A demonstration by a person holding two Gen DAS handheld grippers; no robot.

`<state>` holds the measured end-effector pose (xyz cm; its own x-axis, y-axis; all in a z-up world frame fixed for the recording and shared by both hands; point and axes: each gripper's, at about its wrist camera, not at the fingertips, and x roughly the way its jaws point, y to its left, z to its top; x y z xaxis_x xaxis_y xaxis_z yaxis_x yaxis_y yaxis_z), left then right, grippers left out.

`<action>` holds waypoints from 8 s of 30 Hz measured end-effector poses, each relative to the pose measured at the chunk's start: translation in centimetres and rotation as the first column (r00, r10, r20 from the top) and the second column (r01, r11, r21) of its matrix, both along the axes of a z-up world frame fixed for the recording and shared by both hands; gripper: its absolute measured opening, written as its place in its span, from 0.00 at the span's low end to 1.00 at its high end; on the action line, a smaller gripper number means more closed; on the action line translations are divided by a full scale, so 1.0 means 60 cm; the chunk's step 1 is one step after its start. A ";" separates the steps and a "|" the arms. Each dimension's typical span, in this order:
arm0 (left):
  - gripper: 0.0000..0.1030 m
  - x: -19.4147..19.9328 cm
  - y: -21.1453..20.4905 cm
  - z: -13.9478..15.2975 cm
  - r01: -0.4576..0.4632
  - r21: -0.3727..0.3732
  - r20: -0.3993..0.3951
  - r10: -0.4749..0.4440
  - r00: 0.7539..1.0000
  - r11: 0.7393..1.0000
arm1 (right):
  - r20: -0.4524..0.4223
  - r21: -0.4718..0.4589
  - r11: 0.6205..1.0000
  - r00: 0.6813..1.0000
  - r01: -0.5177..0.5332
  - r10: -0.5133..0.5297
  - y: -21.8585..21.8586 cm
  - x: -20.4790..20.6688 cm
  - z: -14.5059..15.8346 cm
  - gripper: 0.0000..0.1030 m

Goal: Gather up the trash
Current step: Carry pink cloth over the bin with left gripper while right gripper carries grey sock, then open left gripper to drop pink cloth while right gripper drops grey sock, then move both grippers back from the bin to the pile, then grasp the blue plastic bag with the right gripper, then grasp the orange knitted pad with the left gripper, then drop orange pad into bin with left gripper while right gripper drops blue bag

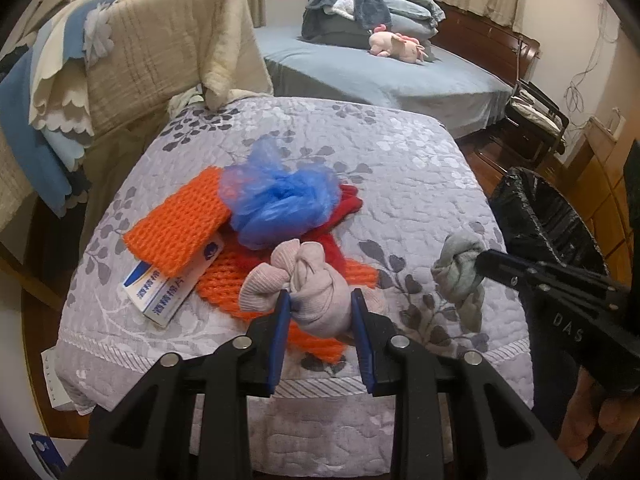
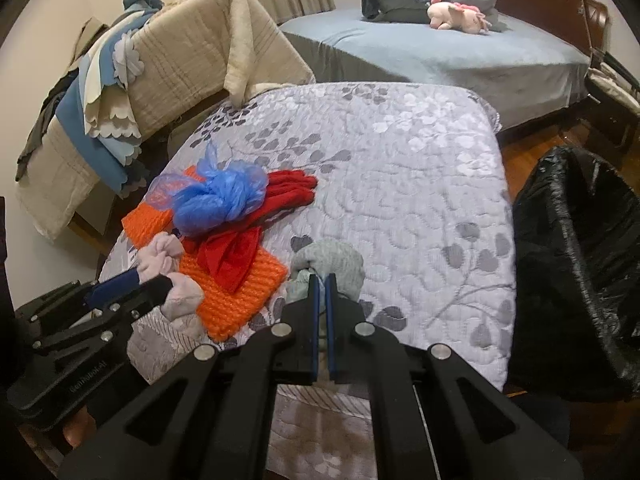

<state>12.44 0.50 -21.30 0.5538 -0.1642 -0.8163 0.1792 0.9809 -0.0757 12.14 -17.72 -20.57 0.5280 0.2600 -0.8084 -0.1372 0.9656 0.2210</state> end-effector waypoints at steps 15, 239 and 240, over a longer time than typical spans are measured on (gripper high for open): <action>0.29 -0.007 -0.106 0.011 0.071 0.011 0.008 -0.071 0.997 0.997 | 0.001 -0.025 0.998 0.998 0.064 -0.064 -0.093 -0.023 0.006 0.02; 0.15 0.043 -0.066 0.082 -0.049 0.048 0.067 0.046 0.997 0.998 | 0.066 0.005 1.000 0.998 0.010 -0.010 -0.078 0.039 0.069 0.05; 0.15 0.043 -0.074 0.083 -0.049 0.047 0.067 0.046 0.997 0.998 | 0.070 0.004 1.000 0.997 0.016 -0.016 -0.091 0.037 0.073 0.05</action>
<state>14.99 -3.97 -16.34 0.6126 -0.0975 -0.7843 0.1352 0.9907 -0.0175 14.33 -23.16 -16.20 0.5874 0.2538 -0.7685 -0.1369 0.9670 0.2148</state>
